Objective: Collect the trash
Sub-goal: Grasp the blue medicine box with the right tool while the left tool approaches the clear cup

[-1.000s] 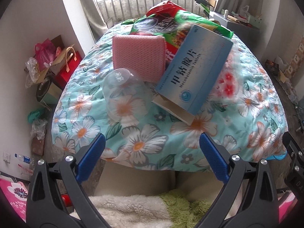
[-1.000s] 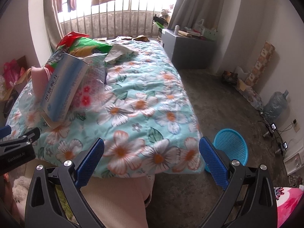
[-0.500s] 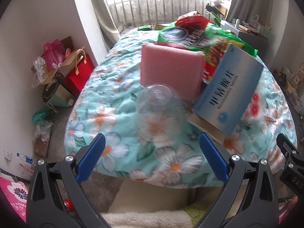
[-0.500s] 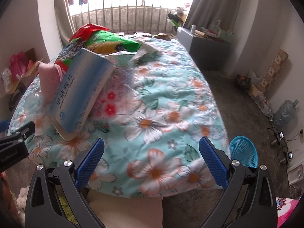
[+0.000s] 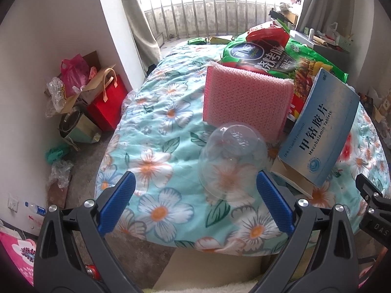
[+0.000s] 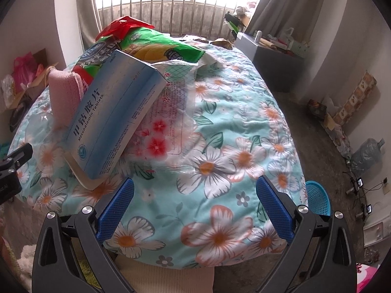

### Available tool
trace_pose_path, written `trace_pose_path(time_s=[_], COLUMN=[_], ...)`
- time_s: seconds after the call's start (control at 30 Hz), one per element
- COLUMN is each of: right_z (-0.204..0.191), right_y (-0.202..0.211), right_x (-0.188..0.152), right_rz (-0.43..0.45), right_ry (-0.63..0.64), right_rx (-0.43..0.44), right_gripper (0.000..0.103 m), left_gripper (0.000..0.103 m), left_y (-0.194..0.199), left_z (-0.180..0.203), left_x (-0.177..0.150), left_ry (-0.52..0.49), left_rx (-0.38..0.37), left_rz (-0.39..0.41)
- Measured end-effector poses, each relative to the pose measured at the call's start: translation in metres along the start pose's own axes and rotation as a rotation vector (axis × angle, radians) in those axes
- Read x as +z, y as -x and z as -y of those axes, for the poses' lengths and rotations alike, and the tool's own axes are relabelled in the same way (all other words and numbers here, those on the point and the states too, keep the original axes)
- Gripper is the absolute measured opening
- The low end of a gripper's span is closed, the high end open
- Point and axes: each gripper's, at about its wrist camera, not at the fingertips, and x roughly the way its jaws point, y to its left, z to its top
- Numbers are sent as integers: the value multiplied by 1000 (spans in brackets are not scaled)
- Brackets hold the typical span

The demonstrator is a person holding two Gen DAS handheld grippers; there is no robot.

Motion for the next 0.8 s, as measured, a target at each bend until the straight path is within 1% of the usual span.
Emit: trace_pose_path(time_s=[0.17, 0.33, 0.4, 0.53, 0.63, 0.8], right_z=[-3, -4, -5, -9, -10, -14], right_y=[-2, 3, 4, 6, 8, 9], right_x=[5, 10, 12, 14, 16, 17], right_rz=[2, 39, 61, 101, 124, 140], right_ry=[-16, -69, -84, -104, -115, -117], right_rx=[34, 95, 104, 114, 154, 185], right_gripper=[97, 97, 97, 97, 97, 97], left_gripper=[95, 95, 95, 95, 95, 95], left_y=[-1, -5, -7, -13, -14, -14], left_z=[-7, -19, -22, -25, -25, -26], left_x=[6, 14, 17, 21, 23, 22], left_ry=[-16, -19, -20, -45, -70, -79], left_rx=[-11, -32, -40, -71, -96, -172], left_rz=[33, 70, 84, 101, 122, 147])
